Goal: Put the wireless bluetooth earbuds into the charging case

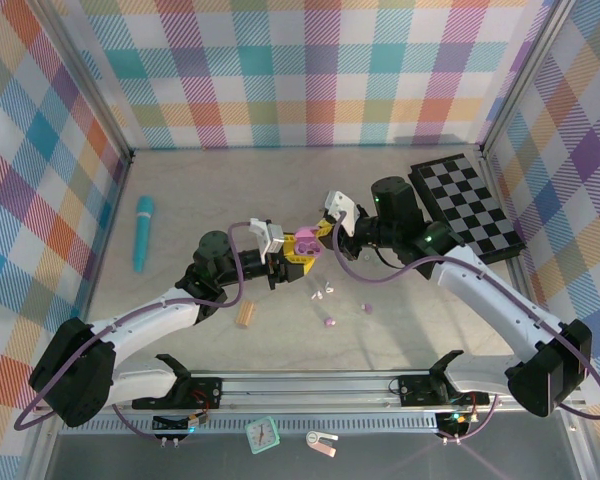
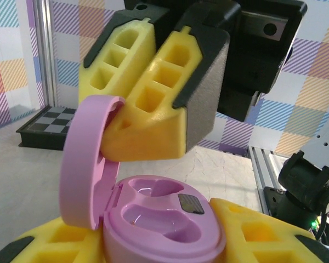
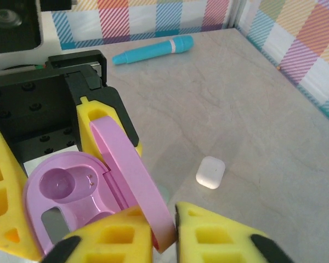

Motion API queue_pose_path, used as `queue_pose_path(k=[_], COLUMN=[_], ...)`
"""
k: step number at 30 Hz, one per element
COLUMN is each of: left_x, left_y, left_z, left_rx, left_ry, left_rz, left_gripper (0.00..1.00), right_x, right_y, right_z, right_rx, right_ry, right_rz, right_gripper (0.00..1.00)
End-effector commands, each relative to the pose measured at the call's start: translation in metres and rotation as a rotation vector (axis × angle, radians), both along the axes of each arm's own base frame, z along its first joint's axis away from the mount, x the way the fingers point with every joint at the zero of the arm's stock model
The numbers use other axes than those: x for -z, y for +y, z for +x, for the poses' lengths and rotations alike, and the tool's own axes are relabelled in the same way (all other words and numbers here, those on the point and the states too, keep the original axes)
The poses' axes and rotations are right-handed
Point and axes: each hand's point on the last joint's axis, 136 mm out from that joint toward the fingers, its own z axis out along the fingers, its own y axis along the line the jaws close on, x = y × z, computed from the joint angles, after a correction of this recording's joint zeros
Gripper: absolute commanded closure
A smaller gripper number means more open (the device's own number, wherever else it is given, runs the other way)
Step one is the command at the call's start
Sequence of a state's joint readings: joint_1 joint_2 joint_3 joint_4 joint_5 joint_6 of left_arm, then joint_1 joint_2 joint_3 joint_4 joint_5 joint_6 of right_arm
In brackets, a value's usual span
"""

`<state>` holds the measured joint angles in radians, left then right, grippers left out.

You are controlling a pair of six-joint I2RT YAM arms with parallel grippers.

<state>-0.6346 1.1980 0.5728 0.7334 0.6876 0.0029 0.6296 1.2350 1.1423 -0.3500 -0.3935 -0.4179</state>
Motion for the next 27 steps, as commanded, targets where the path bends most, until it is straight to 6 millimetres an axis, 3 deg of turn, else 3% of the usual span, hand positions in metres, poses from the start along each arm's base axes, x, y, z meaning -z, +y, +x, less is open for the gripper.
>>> queue_pose_path(k=[1, 5, 8, 13, 20, 23, 27], left_x=[-0.020, -0.022, -0.022, -0.015, -0.011, -0.009, -0.001], left_y=[-0.002, -0.003, -0.003, -0.003, -0.001, 0.003, 0.010], left_z=[-0.010, -0.011, -0.010, -0.008, -0.004, 0.000, 0.008], left_rx=[0.040, 0.046, 0.046, 0.033, 0.014, 0.002, -0.015], left_ry=[-0.064, -0.064, -0.064, -0.059, -0.056, -0.048, -0.037], left_rz=[-0.051, -0.054, -0.053, -0.045, -0.059, -0.066, -0.074], left_gripper=[0.70, 0.69, 0.69, 0.69, 0.69, 0.69, 0.69], right_x=[-0.021, -0.020, -0.020, -0.027, -0.042, -0.052, -0.055], right_y=[0.001, 0.001, 0.002, 0.001, -0.009, -0.026, -0.060], right_z=[-0.003, -0.004, -0.005, -0.014, -0.026, -0.014, 0.002], right_rx=[-0.006, -0.008, -0.018, -0.047, -0.015, 0.146, 0.375], right_ry=[-0.044, -0.039, -0.038, -0.065, -0.062, -0.035, -0.069], right_rz=[0.051, 0.049, 0.052, 0.079, 0.150, 0.199, 0.244], right_gripper=[0.75, 0.73, 0.67, 0.38, 0.17, 0.08, 0.06])
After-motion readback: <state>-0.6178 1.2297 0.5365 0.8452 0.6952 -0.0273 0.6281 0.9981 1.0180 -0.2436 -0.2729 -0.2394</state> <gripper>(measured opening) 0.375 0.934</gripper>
